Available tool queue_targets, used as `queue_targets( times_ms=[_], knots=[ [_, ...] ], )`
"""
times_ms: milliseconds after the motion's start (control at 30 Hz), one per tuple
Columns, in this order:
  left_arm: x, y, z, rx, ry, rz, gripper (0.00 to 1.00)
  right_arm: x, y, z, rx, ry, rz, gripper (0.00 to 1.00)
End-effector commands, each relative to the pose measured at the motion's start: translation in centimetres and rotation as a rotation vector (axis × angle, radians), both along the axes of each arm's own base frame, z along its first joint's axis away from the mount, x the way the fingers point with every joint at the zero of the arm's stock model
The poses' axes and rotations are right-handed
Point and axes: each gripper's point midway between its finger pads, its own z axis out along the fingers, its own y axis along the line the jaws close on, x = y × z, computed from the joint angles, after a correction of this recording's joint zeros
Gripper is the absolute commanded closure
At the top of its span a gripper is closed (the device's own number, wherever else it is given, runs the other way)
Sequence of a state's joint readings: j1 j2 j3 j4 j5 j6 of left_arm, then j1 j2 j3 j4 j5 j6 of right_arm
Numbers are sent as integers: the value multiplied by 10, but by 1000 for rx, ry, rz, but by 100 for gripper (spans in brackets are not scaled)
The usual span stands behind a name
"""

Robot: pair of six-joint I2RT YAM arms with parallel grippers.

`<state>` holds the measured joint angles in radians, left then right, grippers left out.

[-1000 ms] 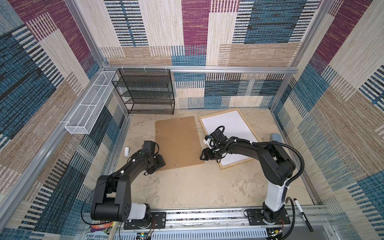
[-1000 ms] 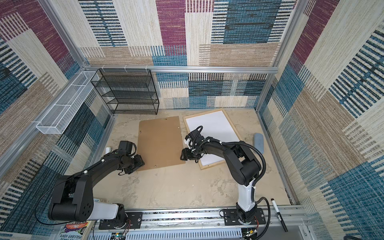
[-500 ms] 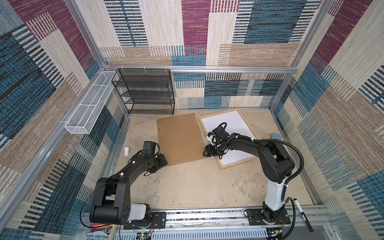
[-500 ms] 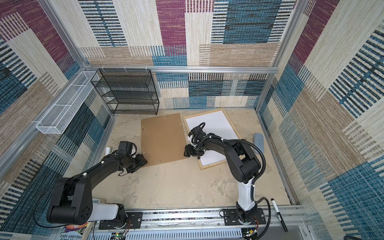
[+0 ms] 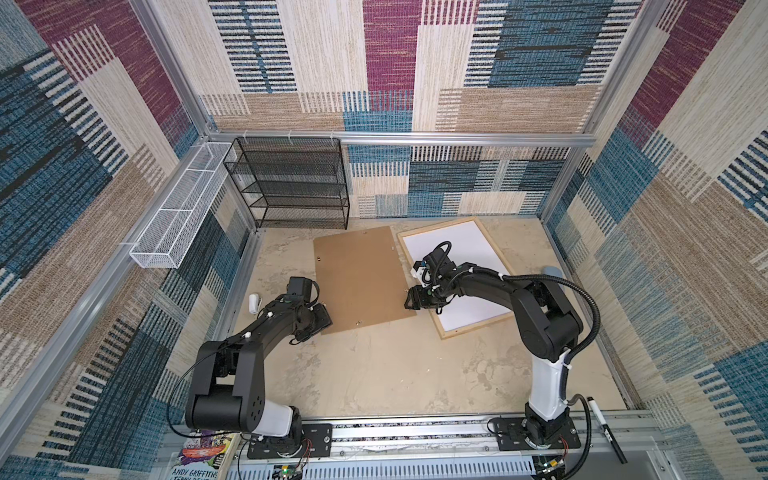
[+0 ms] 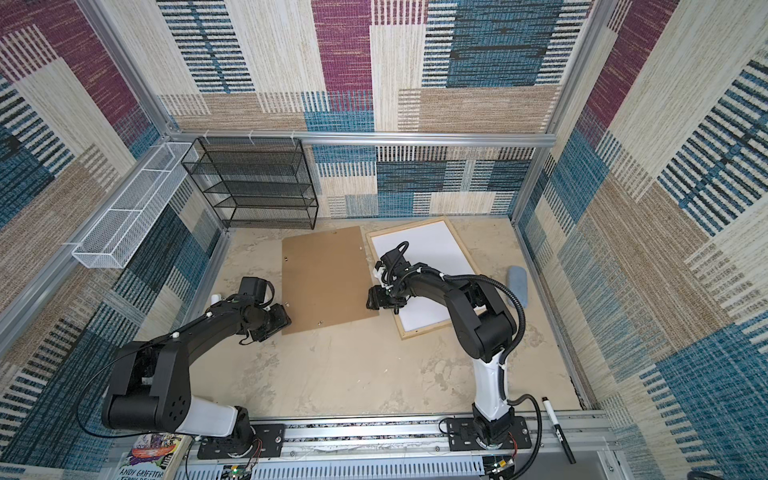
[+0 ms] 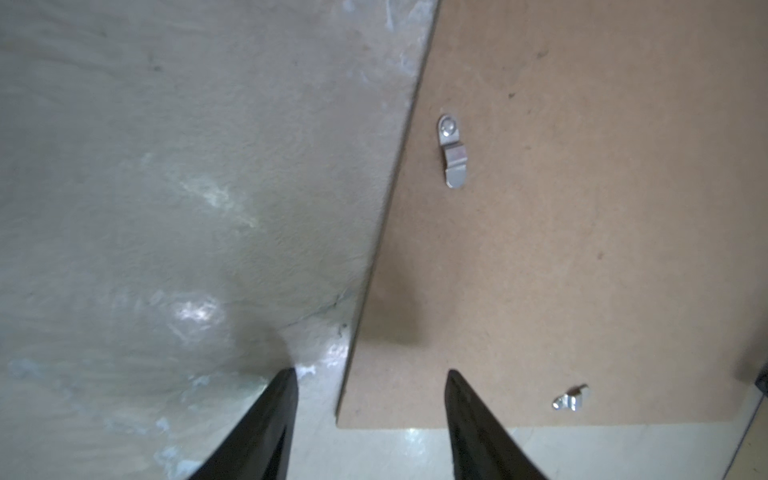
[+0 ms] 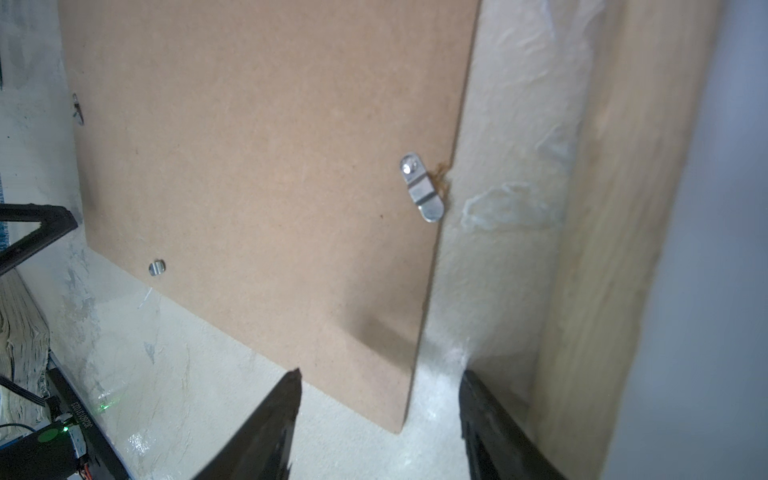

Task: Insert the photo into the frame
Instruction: 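Align both grippers at the backing board's edges to grasp it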

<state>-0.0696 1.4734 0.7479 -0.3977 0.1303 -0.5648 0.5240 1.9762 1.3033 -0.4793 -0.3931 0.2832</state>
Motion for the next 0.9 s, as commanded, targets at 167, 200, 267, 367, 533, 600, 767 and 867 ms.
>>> queue_targets(
  times_ms=[167, 200, 267, 367, 533, 600, 767, 867],
  knots=[
    [11, -21, 7, -98, -51, -89, 42, -6, 10, 1, 59, 25, 29, 38],
    [11, -22, 6, -103, -50, -91, 42, -7, 11, 1, 67, 27, 30, 38],
    [12, -24, 6, -114, -52, -95, 42, -8, 15, 3, 92, 32, 38, 38],
    [13, -27, 8, -135, -62, -99, 42, -11, 20, 6, 131, 44, 50, 38],
    [10, -31, 10, -169, -72, -88, 43, -13, 25, 13, 167, 39, 63, 38],
    [9, -33, 10, -183, -75, -85, 43, -13, 27, 18, 183, 36, 69, 38],
    [1, -36, 14, -209, -73, -75, 44, -12, 30, 35, 214, 15, 83, 38],
    [-6, -36, 18, -217, -85, -68, 44, -12, 32, 45, 233, 3, 92, 38]
  ],
)
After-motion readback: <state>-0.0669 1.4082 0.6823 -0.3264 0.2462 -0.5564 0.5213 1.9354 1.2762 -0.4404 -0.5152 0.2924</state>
